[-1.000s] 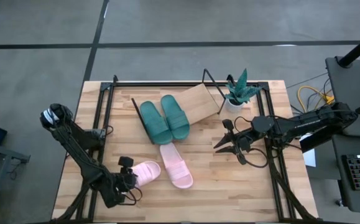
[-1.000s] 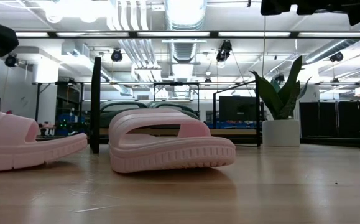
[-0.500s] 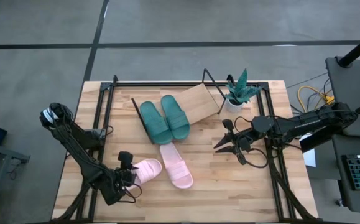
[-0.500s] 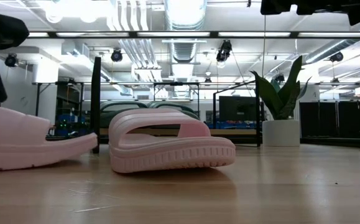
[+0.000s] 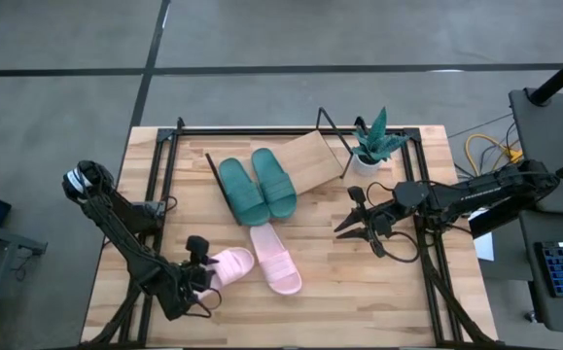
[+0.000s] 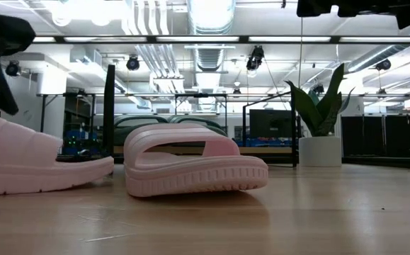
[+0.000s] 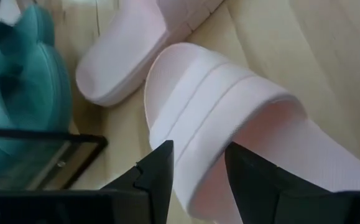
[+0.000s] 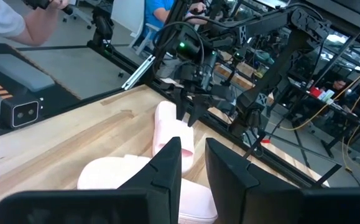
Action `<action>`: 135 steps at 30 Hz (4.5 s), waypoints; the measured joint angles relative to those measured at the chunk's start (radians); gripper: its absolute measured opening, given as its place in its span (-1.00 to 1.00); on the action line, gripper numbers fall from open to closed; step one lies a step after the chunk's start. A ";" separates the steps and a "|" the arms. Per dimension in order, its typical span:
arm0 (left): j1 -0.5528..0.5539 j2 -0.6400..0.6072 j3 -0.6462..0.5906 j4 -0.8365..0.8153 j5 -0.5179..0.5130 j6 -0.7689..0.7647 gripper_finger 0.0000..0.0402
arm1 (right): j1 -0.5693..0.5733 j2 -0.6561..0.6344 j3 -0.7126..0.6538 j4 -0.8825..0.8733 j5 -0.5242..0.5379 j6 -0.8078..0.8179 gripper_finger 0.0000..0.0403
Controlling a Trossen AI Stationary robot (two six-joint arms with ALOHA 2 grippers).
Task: Pick and place slides into the shelf
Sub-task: Put the left pink slide on the shelf
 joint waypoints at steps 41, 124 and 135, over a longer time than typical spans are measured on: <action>0.021 0.029 0.042 0.072 -0.097 0.110 -0.98 | 0.000 0.000 -0.002 -0.005 0.000 -0.028 -0.68; 1.044 0.719 0.852 0.551 -0.584 0.599 -1.00 | 0.002 -0.537 -0.129 -0.283 0.289 0.037 -0.69; 1.061 0.719 0.815 0.538 -0.465 0.523 -1.00 | 0.002 -0.537 -0.129 -0.288 0.289 0.037 -0.69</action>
